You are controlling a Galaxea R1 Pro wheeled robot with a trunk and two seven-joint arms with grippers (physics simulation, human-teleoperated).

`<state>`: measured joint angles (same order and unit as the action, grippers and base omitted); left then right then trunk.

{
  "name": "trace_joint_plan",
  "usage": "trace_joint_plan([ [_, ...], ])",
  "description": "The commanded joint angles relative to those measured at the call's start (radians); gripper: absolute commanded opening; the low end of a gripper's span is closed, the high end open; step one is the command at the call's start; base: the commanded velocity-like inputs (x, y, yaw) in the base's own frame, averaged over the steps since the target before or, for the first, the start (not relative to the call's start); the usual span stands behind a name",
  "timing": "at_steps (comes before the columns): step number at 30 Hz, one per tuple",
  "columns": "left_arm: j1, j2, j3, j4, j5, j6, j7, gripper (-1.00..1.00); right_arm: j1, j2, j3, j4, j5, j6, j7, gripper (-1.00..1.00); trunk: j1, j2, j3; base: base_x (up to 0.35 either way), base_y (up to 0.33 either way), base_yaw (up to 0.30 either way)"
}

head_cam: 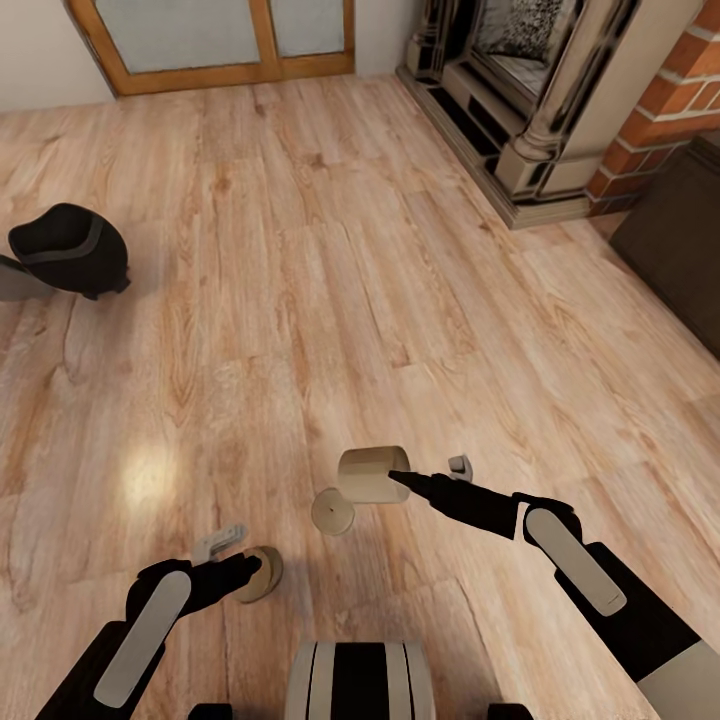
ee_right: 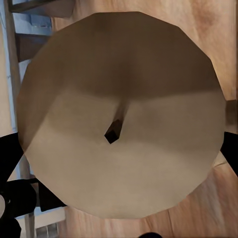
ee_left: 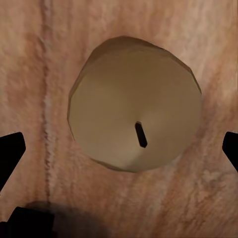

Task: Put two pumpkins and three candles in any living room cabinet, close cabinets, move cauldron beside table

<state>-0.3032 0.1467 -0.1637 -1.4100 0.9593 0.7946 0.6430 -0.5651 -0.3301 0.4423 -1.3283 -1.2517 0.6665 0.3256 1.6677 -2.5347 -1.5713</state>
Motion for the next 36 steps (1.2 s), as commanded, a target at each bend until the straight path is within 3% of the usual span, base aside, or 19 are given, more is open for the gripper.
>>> trace_joint_plan([
  [1, -0.001, 0.001, -0.003, 0.000, 0.010, -0.001, 0.010, 1.00, -0.001, -0.001, 0.001, 0.000, -0.005, 0.002, 0.001, -1.00, 0.000, -0.001, -0.005, 0.000, 0.000, 0.000],
  [8, -0.001, 0.001, -0.005, -0.001, 0.010, 0.000, 0.010, 1.00, -0.001, -0.001, 0.001, 0.000, -0.005, 0.002, 0.001, -1.00, 0.001, -0.001, -0.012, 0.000, 0.000, 0.000],
  [15, -0.001, 0.001, -0.055, 0.002, 0.009, -0.003, 0.010, 1.00, -0.001, -0.001, 0.001, 0.000, -0.005, 0.002, 0.001, -1.00, 0.002, -0.002, -0.024, 0.000, 0.000, 0.000],
  [18, -0.001, 0.001, -0.058, 0.015, -0.009, -0.021, 0.010, 1.00, -0.001, -0.001, 0.001, 0.000, -0.005, 0.002, 0.001, -1.00, 0.004, -0.002, -0.035, 0.000, 0.000, 0.000],
  [23, -0.001, -0.010, -0.060, 0.026, -0.068, -0.052, 0.008, 1.00, -0.001, -0.001, 0.001, 0.000, -0.005, 0.002, 0.000, -1.00, 0.005, -0.003, -0.043, 0.000, 0.000, 0.000],
  [28, -0.001, -0.017, -0.062, 0.027, -0.076, -0.056, 0.007, 1.00, -0.001, -0.001, 0.001, 0.000, -0.005, 0.002, 0.000, -1.00, 0.005, -0.003, -0.043, 0.000, 0.000, 0.000],
  [36, -0.001, -0.018, -0.109, 0.028, -0.077, -0.057, 0.007, 1.00, -0.001, -0.001, 0.001, 0.000, -0.005, 0.002, 0.000, -1.00, 0.005, -0.003, -0.043, 0.000, 0.000, 0.000],
])
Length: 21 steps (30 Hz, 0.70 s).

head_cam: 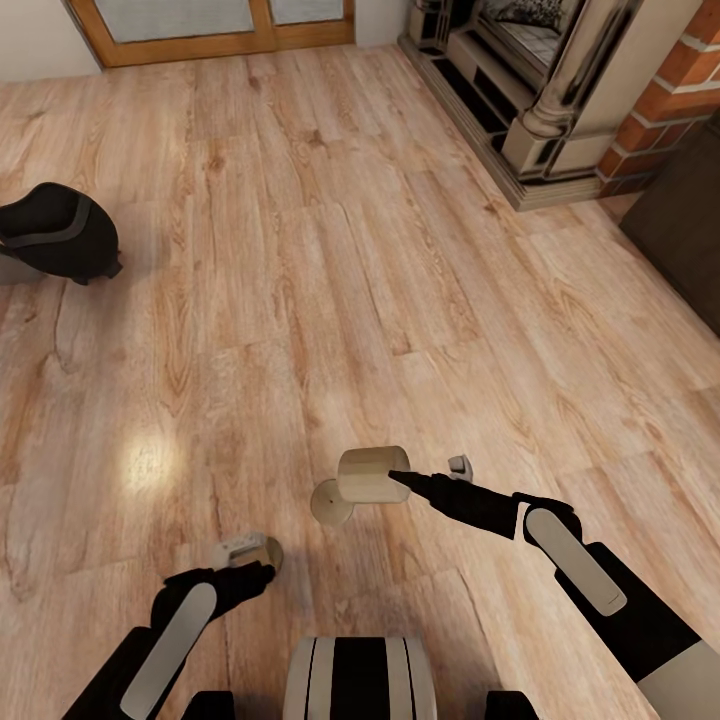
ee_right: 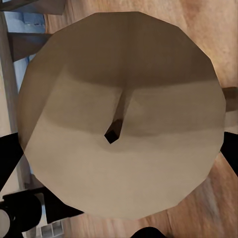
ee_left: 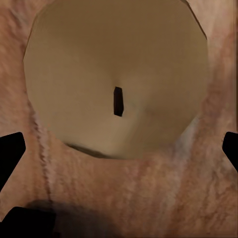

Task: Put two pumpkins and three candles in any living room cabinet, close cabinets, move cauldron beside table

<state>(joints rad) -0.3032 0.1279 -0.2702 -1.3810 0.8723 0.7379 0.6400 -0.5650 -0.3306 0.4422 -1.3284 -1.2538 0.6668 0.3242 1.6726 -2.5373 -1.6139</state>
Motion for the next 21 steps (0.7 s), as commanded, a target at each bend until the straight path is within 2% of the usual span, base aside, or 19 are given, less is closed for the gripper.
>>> trace_joint_plan([
  [1, -0.001, 0.001, -0.004, -0.001, 0.010, 0.000, 0.010, 1.00, -0.001, -0.001, 0.001, 0.000, -0.003, 0.002, 0.001, -1.00, 0.000, 0.000, -0.001, 0.000, 0.000, 0.000],
  [8, -0.001, -0.005, -0.009, -0.001, 0.009, -0.017, 0.010, 1.00, -0.001, -0.001, 0.001, 0.000, -0.003, 0.002, 0.001, -1.00, 0.000, 0.000, -0.001, 0.000, 0.000, 0.000],
  [12, -0.001, -0.005, -0.024, 0.009, 0.008, -0.049, 0.010, 1.00, 0.000, -0.001, 0.001, 0.000, -0.003, 0.002, 0.001, -1.00, 0.002, -0.001, -0.016, 0.000, 0.000, 0.000],
  [21, -0.001, -0.005, -0.029, 0.016, 0.009, -0.060, 0.010, 1.00, -0.001, -0.001, 0.001, 0.000, -0.003, 0.002, 0.001, -1.00, 0.002, -0.001, -0.016, 0.000, 0.000, 0.000],
])
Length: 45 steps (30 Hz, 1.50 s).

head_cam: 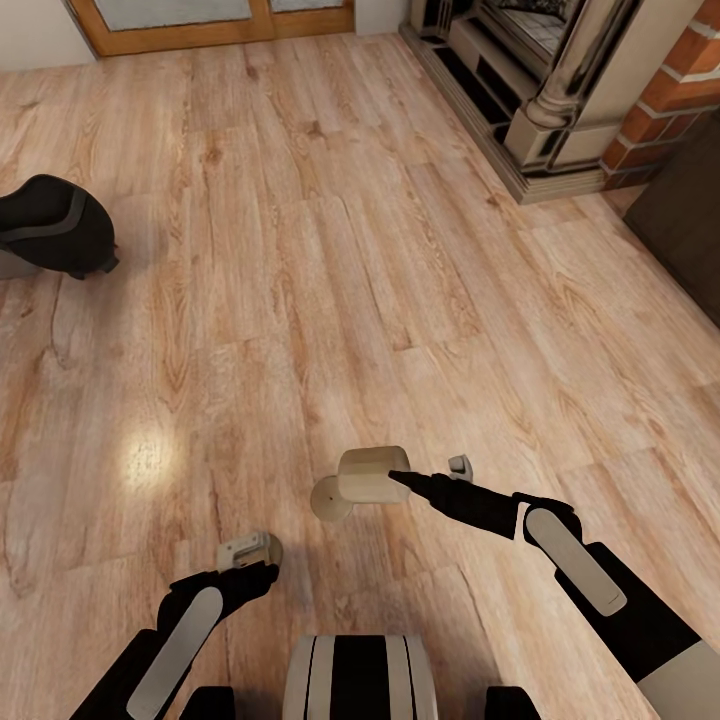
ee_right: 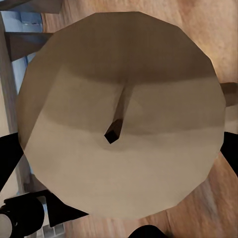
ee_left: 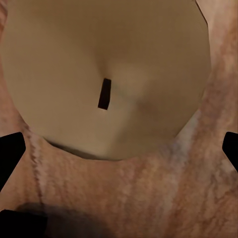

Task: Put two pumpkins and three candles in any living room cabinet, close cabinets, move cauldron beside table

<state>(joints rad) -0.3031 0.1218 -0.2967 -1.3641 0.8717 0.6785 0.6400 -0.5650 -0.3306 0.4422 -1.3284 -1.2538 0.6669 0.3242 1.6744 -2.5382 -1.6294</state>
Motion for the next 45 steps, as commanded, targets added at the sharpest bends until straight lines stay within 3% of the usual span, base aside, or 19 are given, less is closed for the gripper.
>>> trace_joint_plan([
  [1, -0.001, 0.001, -0.002, -0.001, 0.010, 0.000, 0.010, 1.00, -0.001, -0.001, 0.001, 0.000, -0.003, 0.002, 0.001, -1.00, 0.000, 0.000, -0.001, 0.000, 0.000, 0.000],
  [45, -0.001, 0.002, -0.001, -0.003, 0.009, 0.000, 0.010, 1.00, -0.001, -0.001, 0.001, 0.000, -0.003, 0.002, -0.001, -1.00, 0.000, 0.000, -0.001, 0.031, 0.019, 0.000],
])
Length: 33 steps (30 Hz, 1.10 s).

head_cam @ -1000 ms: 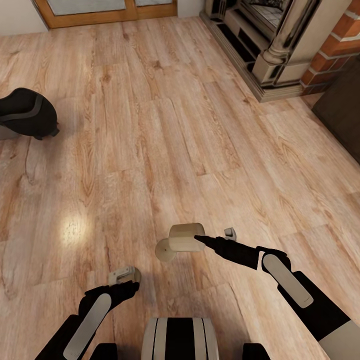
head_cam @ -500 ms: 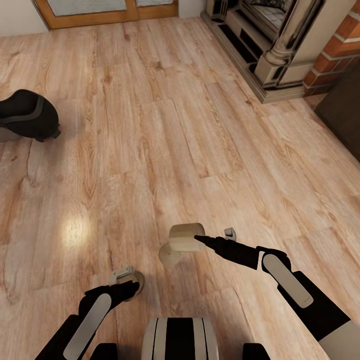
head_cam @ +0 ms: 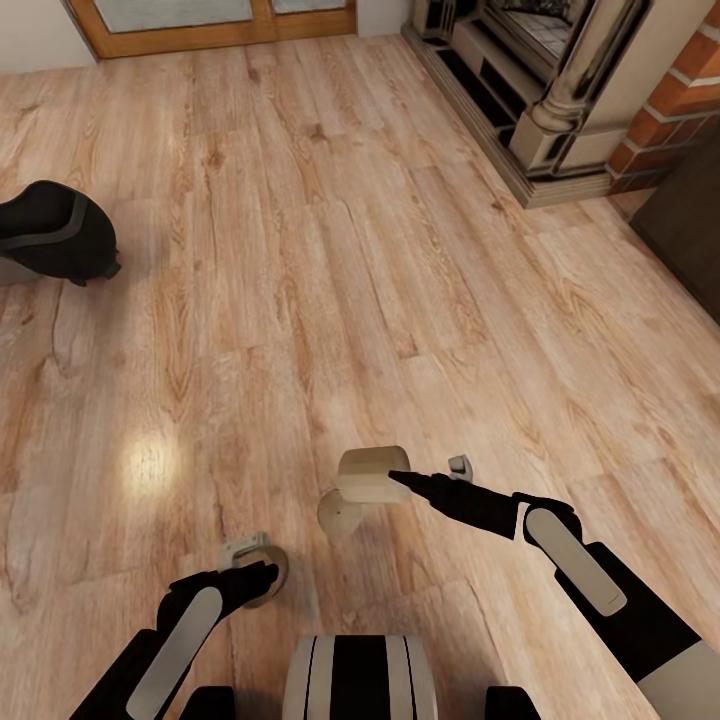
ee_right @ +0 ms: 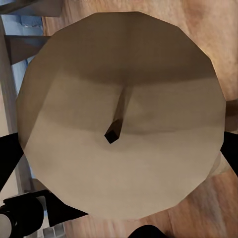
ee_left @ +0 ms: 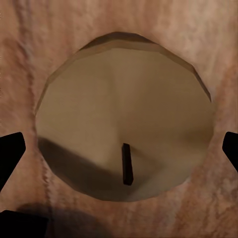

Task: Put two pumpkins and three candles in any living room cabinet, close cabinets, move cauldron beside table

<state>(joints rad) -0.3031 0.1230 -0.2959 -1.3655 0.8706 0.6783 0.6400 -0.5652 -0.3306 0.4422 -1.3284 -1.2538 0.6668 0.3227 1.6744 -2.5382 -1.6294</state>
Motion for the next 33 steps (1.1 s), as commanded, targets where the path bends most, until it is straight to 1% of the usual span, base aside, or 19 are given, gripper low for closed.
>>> trace_joint_plan([
  [1, -0.001, 0.001, -0.002, -0.001, 0.010, 0.000, 0.010, 1.00, 0.000, -0.001, 0.001, 0.000, -0.003, 0.002, 0.001, -1.00, 0.000, 0.000, -0.001, 0.000, 0.000, 0.000],
  [2, -0.001, 0.001, -0.002, -0.001, 0.010, 0.000, 0.010, 1.00, 0.000, -0.001, 0.001, 0.000, -0.003, 0.002, 0.001, -1.00, 0.000, 0.000, -0.001, 0.000, 0.000, 0.000],
  [6, -0.001, 0.001, -0.002, -0.001, 0.009, 0.000, 0.010, 1.00, -0.001, -0.001, 0.001, 0.000, -0.003, 0.002, 0.000, -1.00, 0.002, -0.001, -0.016, 0.000, 0.000, 0.000],
  [17, -0.001, 0.001, -0.002, -0.001, 0.008, -0.002, 0.010, 1.00, -0.001, -0.001, 0.001, 0.000, -0.003, 0.002, 0.001, -1.00, 0.002, -0.001, -0.016, 0.000, 0.000, 0.000],
  [21, -0.001, 0.001, -0.002, -0.001, 0.008, -0.002, 0.010, 1.00, -0.001, -0.001, 0.001, 0.000, -0.003, 0.002, 0.001, -1.00, 0.003, -0.002, -0.031, 0.000, 0.000, 0.000],
  [33, -0.001, 0.000, -0.002, -0.001, 0.010, -0.002, 0.010, 1.00, -0.001, -0.001, 0.001, 0.000, -0.003, 0.002, 0.001, -1.00, 0.003, -0.002, -0.031, 0.000, 0.000, 0.000],
])
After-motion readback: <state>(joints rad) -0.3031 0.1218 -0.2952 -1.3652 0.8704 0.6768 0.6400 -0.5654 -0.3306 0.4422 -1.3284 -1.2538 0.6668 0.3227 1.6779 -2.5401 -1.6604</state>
